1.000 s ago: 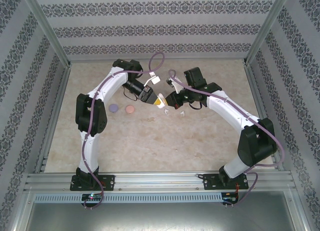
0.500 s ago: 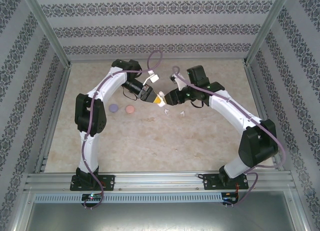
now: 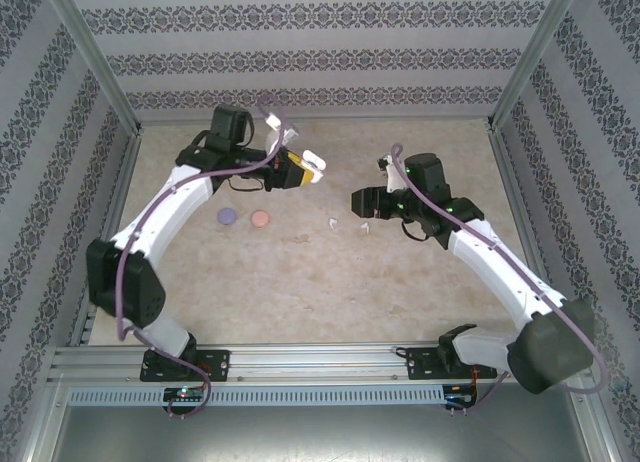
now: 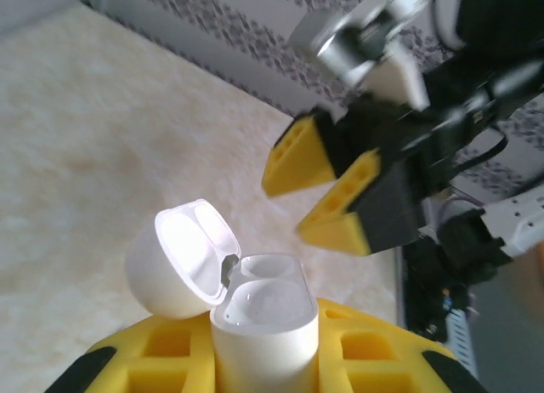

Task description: Insert the wireless bluetooth earbuds into the charging case

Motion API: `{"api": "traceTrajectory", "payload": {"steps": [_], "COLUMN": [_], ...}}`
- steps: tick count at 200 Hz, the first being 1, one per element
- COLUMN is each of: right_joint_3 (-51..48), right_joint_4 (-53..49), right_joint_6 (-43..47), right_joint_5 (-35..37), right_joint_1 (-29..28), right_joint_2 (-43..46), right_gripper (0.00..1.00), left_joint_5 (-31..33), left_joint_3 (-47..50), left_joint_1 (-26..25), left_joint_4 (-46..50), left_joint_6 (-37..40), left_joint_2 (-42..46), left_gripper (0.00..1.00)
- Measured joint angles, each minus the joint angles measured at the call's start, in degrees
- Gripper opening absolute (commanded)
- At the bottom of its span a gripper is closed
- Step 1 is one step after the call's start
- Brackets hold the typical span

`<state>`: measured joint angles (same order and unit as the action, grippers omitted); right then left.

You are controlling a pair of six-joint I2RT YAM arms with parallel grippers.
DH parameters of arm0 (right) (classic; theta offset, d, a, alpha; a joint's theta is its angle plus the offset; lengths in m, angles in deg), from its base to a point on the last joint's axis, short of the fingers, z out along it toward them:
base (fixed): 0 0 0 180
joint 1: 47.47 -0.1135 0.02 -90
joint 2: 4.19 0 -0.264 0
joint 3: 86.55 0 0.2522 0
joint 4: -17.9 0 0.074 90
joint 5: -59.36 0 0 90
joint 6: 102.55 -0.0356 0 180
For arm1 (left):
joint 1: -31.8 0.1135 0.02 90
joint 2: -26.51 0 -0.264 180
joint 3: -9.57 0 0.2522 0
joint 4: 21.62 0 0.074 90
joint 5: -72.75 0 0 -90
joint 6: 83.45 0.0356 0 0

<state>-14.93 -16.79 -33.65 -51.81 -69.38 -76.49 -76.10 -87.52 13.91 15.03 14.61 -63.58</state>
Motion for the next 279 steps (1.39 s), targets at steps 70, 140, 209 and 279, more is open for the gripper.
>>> {"api": "traceTrajectory", "payload": {"steps": [70, 140, 209, 279], "right_joint_3": [8.87, 27.26, 34.67, 37.68], "right_joint_4": [-7.78, -18.84, -23.21, -23.71], "right_joint_6": [-10.40, -15.93, -20.59, -22.16], "right_joint_5": [13.16, 23.23, 25.90, 26.34], "right_joint_1": [-8.59, -12.70, -13.62, -13.62], "right_joint_2": [-19.30, -37.18, -47.58, -50.93], "right_gripper": [0.66, 0.65, 0.62, 0.57], "left_joint_5": [22.45, 40.15, 44.35, 44.35], "left_joint_3": [25.14, 37.88, 41.99, 41.99], "left_joint_1": [-1.25, -2.40, -2.43, -2.43], "left_joint_4": [-28.94, -45.48, -55.30, -55.98], "left_joint_6": [-7.78, -14.47, -16.98, -17.88], "left_joint_2": [18.99, 25.86, 26.84, 26.82], "left_gripper": [0.00, 0.00, 0.00, 0.00]}}
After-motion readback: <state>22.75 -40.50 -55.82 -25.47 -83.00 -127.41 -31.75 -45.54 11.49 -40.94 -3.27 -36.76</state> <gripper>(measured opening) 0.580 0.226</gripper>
